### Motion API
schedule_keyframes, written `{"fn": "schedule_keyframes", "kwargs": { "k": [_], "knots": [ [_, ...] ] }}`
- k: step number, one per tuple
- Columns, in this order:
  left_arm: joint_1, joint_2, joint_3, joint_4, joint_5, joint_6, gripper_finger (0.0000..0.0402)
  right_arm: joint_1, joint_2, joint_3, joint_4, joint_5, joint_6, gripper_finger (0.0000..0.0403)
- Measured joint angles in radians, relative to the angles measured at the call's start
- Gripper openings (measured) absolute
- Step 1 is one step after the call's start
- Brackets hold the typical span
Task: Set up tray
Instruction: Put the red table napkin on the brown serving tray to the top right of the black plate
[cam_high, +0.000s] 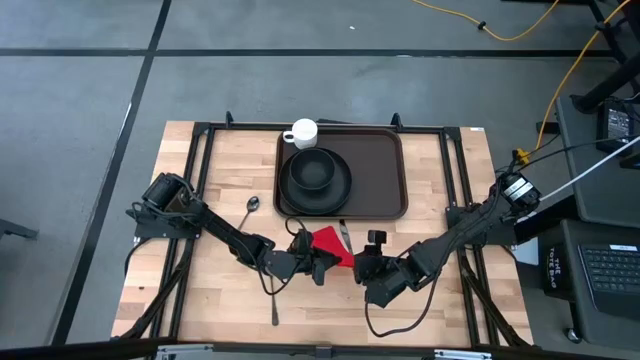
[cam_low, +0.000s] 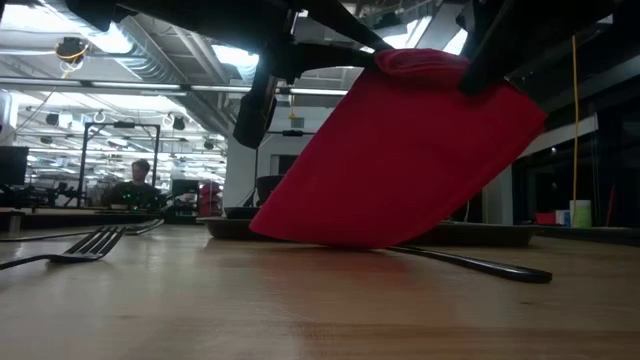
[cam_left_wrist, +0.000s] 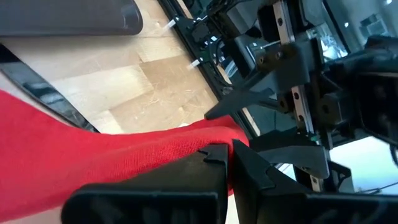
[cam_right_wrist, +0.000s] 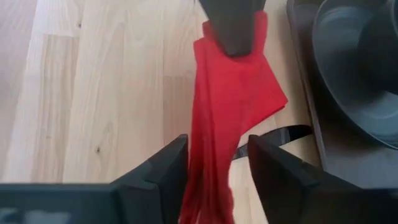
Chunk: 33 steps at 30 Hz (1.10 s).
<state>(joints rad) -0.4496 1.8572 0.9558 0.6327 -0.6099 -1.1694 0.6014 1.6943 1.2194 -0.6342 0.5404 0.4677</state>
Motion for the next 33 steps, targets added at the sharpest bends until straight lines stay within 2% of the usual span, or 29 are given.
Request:
{"fn": "schedule_keyframes", "kwargs": {
  "k": [15, 23, 33],
  "knots": [
    [0.000, 0.000, 0.000, 0.009, 0.014, -0.186, 0.0002, 0.000, 0.000, 0.000, -0.008, -0.020, -0.004, 0.0071],
    [0.000, 0.000, 0.000, 0.065, 0.029, -0.175, 0.0004, 0.000, -0.001, 0.000, -0.012, -0.018, -0.005, 0.0024],
    [0.000, 0.000, 0.000, 0.065, 0.028, -0.125, 0.0007, 0.000, -0.001, 0.000, -0.013, -0.018, -0.001, 0.0018]
  ]
}}
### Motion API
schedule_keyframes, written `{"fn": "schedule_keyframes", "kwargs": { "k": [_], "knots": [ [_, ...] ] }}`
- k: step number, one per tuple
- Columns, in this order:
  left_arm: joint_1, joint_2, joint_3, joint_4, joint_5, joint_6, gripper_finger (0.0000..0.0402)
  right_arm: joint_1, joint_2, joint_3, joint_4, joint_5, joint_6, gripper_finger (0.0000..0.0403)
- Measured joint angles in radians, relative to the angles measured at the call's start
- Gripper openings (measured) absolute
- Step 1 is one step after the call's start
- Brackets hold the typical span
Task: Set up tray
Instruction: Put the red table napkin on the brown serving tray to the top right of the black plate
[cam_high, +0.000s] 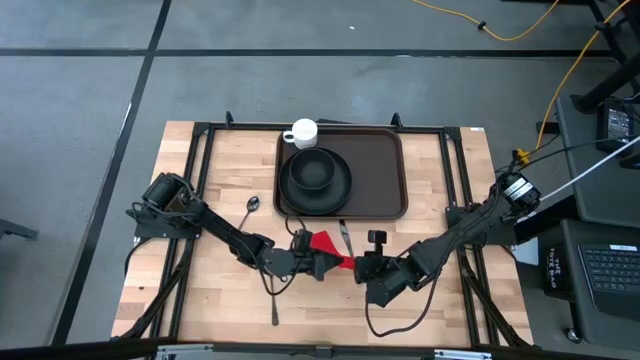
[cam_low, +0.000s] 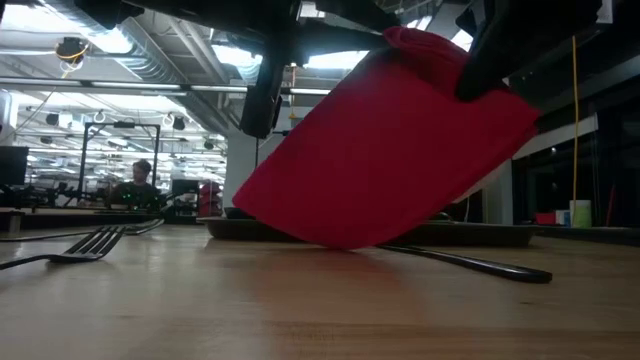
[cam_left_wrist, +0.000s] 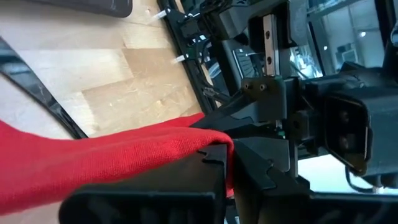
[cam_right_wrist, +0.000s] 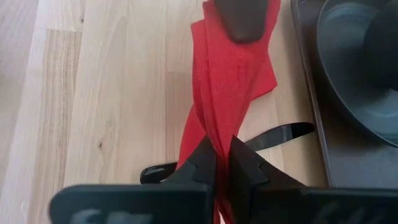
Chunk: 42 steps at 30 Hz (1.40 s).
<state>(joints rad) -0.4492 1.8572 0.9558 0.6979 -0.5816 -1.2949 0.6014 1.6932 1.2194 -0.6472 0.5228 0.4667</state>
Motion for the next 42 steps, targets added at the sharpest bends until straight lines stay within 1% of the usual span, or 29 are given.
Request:
{"fn": "schedule_keyframes", "kwargs": {
  "k": [4, 11, 18, 22, 26, 29, 32, 34, 36, 42],
  "knots": [
    [0.000, 0.000, 0.000, 0.002, 0.007, 0.047, 0.0019, 0.000, 0.000, 0.000, -0.001, -0.001, 0.001, 0.0018],
    [0.000, 0.000, 0.000, 0.003, 0.054, 0.098, 0.0066, 0.000, 0.000, 0.000, -0.006, -0.004, 0.001, 0.0018],
    [0.000, -0.002, 0.000, 0.002, 0.142, 0.172, 0.0101, 0.001, -0.013, 0.029, -0.044, -0.012, 0.003, 0.0018],
    [0.000, -0.041, 0.000, -0.023, 0.188, 0.275, 0.0104, 0.001, -0.014, 0.066, -0.087, -0.012, 0.013, 0.0018],
    [-0.008, -0.100, 0.000, -0.046, 0.220, 0.430, 0.0100, 0.001, -0.014, 0.090, -0.146, -0.007, 0.044, 0.0018],
    [-0.018, -0.150, 0.001, -0.165, 0.207, 0.506, 0.0098, 0.001, -0.014, 0.125, -0.190, 0.005, 0.056, 0.0018],
    [-0.030, -0.184, 0.000, -0.327, 0.149, 0.537, 0.0098, 0.001, -0.014, 0.156, -0.214, 0.021, 0.052, 0.0018],
    [-0.036, -0.203, 0.000, -0.403, 0.108, 0.554, 0.0098, 0.001, -0.014, 0.184, -0.247, 0.040, 0.051, 0.0018],
    [-0.044, -0.217, 0.000, -0.460, 0.065, 0.573, 0.0098, -0.003, -0.014, 0.214, -0.294, 0.058, 0.051, 0.0018],
    [-0.061, -0.266, 0.000, -0.574, -0.019, 0.664, 0.0098, -0.026, -0.025, 0.308, -0.449, 0.132, 0.049, 0.0018]
  ]
}}
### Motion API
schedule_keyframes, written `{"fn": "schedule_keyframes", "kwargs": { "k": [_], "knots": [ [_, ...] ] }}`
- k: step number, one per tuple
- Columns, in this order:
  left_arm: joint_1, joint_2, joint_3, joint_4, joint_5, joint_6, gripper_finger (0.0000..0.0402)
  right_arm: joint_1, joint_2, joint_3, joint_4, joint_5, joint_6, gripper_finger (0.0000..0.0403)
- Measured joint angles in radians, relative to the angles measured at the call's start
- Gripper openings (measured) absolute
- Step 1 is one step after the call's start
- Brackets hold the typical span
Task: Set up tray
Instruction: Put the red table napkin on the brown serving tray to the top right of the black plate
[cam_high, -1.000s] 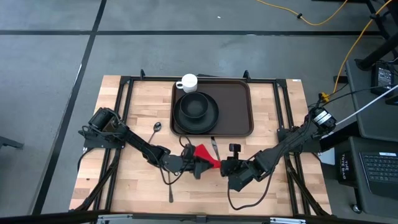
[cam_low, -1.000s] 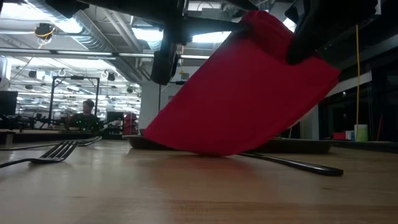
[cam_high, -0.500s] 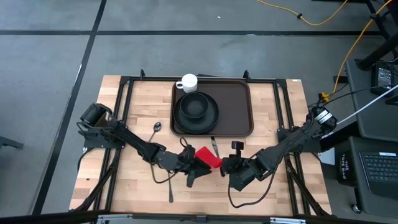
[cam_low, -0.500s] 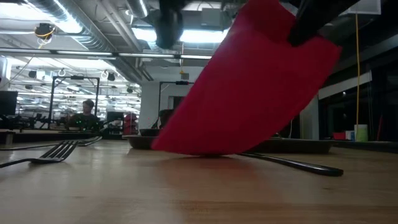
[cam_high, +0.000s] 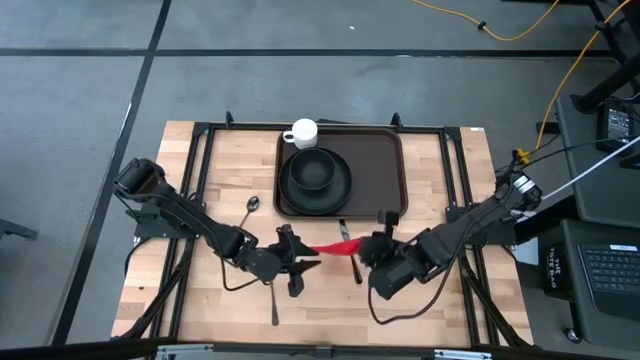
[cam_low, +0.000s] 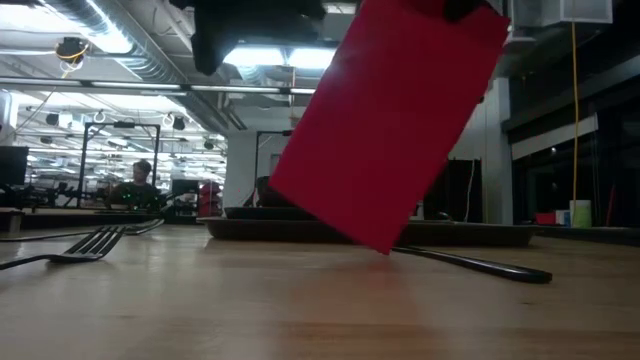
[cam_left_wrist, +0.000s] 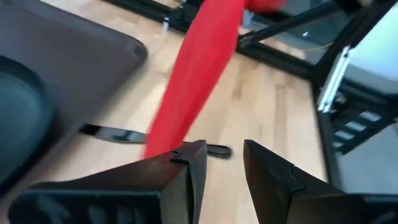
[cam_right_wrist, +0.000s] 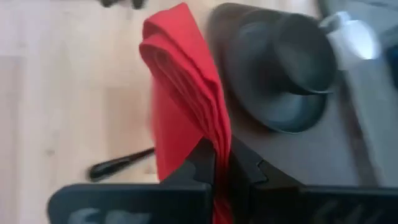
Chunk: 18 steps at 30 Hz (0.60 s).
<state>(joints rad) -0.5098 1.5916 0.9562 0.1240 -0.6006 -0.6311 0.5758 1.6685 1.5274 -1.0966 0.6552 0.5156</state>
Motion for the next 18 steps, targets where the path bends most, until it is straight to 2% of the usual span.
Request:
{"fn": "schedule_keyframes", "kwargs": {
  "k": [8, 14, 18],
  "knots": [
    [0.029, -0.059, -0.001, -0.242, -0.062, 0.010, 0.0098, -0.054, -0.067, 0.029, -0.112, 0.029, -0.042, 0.0018],
    [0.072, -0.080, -0.001, -0.308, -0.128, 0.101, 0.0095, -0.125, -0.134, 0.015, -0.130, 0.033, -0.102, 0.0018],
    [0.121, -0.080, -0.019, -0.295, -0.134, 0.158, 0.0086, -0.190, -0.172, -0.025, -0.130, 0.035, -0.153, 0.0018]
  ]
}}
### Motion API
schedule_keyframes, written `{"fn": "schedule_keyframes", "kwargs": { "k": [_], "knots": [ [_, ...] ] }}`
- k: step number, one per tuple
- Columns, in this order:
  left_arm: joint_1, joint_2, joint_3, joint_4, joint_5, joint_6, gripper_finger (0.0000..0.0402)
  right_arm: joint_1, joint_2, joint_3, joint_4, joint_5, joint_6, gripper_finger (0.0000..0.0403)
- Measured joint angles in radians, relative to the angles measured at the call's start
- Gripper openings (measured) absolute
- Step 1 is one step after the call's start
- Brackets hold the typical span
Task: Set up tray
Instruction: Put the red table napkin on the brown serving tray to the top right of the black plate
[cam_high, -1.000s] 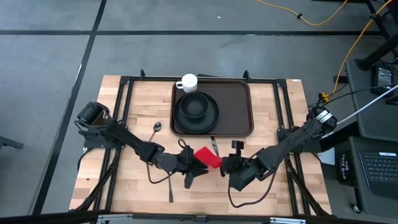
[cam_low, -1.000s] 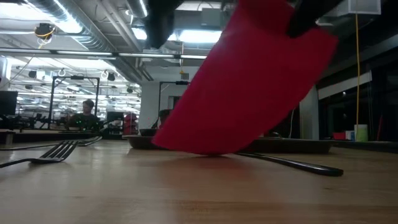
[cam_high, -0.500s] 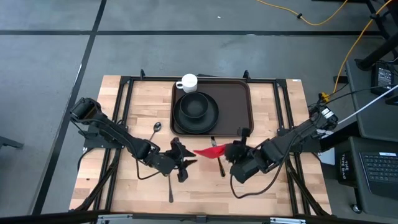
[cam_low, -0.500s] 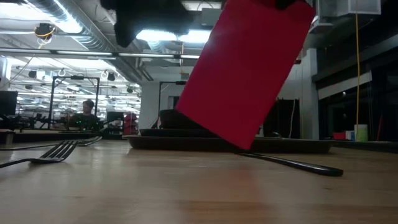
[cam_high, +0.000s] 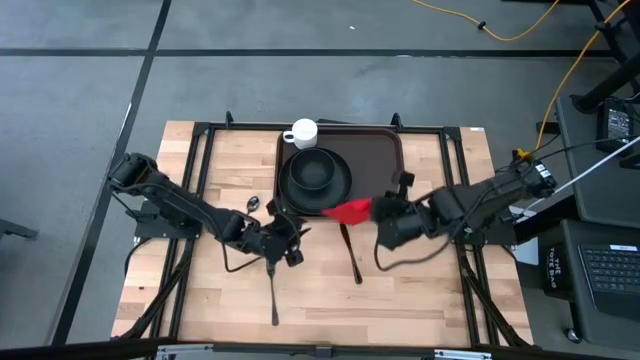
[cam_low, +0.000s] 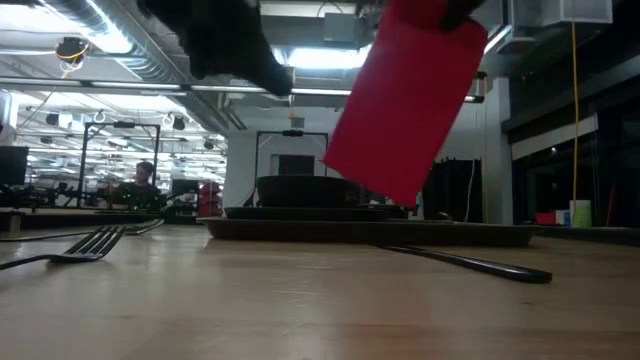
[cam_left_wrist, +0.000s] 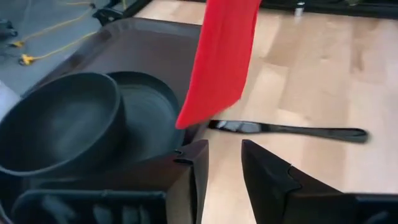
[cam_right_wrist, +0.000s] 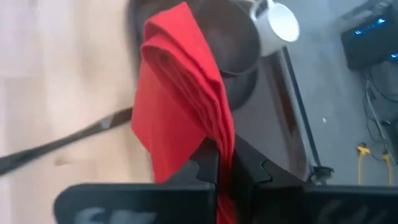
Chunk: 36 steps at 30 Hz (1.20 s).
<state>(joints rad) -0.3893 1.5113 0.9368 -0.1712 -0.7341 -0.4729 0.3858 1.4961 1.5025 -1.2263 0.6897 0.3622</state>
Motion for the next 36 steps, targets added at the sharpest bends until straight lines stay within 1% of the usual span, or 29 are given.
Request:
{"fn": "schedule_keyframes", "kwargs": {
  "k": [1, 3, 9, 13, 17, 22, 25, 31, 36],
  "knots": [
    [0.015, -0.001, -0.021, 0.022, 0.002, 0.009, 0.0083, -0.015, -0.011, -0.012, 0.001, 0.001, -0.012, 0.0018],
    [0.045, -0.019, -0.082, 0.083, 0.049, 0.029, 0.0076, -0.046, -0.036, -0.039, 0.004, 0.002, -0.049, 0.0018],
    [0.155, -0.095, -0.276, 0.450, 0.249, 0.174, 0.0046, -0.141, -0.148, -0.106, 0.014, -0.001, -0.127, 0.0018],
    [0.235, -0.125, -0.358, 0.612, 0.356, 0.223, 0.0030, -0.204, -0.220, -0.137, 0.015, -0.008, -0.218, 0.0018],
    [0.287, -0.127, -0.384, 0.654, 0.410, 0.225, 0.0021, -0.237, -0.259, -0.141, 0.012, -0.016, -0.338, 0.0018],
    [0.321, -0.127, -0.392, 0.650, 0.422, 0.225, 0.0017, -0.256, -0.268, -0.141, 0.008, -0.056, -0.387, 0.0018],
    [0.327, -0.127, -0.392, 0.674, 0.423, 0.248, 0.0017, -0.282, -0.261, -0.141, 0.007, -0.056, -0.414, 0.0018],
    [0.326, -0.127, -0.391, 0.677, 0.472, 0.305, 0.0017, -0.374, -0.244, -0.142, 0.009, -0.098, -0.465, 0.0018],
    [0.326, -0.127, -0.391, 0.677, 0.473, 0.304, 0.0017, -0.476, -0.207, -0.142, 0.048, -0.100, -0.563, 0.0018]
  ]
}}
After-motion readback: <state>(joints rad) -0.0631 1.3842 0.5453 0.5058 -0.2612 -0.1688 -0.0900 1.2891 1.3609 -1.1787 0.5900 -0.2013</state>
